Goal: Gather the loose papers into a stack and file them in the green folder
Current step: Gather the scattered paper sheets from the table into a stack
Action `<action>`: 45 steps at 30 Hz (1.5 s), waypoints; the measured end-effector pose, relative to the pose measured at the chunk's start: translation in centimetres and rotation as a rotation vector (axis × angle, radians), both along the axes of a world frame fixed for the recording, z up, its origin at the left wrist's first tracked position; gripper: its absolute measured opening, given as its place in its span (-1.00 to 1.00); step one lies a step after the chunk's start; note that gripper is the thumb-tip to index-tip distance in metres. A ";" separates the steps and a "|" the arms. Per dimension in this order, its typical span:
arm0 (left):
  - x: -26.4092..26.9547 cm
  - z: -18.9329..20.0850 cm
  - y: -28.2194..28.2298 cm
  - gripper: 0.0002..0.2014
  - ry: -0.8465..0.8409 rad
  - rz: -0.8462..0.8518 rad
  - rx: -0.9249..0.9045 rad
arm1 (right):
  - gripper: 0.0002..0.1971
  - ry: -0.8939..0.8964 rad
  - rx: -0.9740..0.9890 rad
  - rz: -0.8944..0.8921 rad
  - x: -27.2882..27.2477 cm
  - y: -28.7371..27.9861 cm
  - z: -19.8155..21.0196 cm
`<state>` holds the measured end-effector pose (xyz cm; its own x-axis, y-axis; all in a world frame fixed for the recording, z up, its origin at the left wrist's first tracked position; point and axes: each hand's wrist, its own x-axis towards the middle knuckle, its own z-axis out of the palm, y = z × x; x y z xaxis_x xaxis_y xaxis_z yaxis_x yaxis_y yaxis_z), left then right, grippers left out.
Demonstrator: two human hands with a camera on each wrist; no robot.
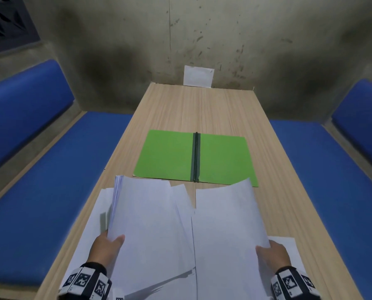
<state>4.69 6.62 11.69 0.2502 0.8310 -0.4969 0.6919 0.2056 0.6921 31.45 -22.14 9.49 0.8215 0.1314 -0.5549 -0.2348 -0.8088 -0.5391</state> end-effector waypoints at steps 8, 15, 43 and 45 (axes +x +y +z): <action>-0.3 0.2 0.1 -0.69 -0.015 0.007 0.014 | -0.75 -0.110 0.333 -0.209 2.0 -2.5 4.9; -0.1 0.4 0.0 -0.68 -0.015 0.014 0.002 | -0.57 -0.207 0.593 -0.436 4.4 -5.7 10.3; 0.5 4.4 -0.5 -0.74 -0.256 -0.084 0.079 | -0.65 -0.053 0.271 -0.026 2.0 -2.3 4.1; 0.7 4.3 0.1 -0.54 -0.296 -0.097 0.080 | -0.65 -0.120 0.420 -0.129 2.6 -2.5 6.1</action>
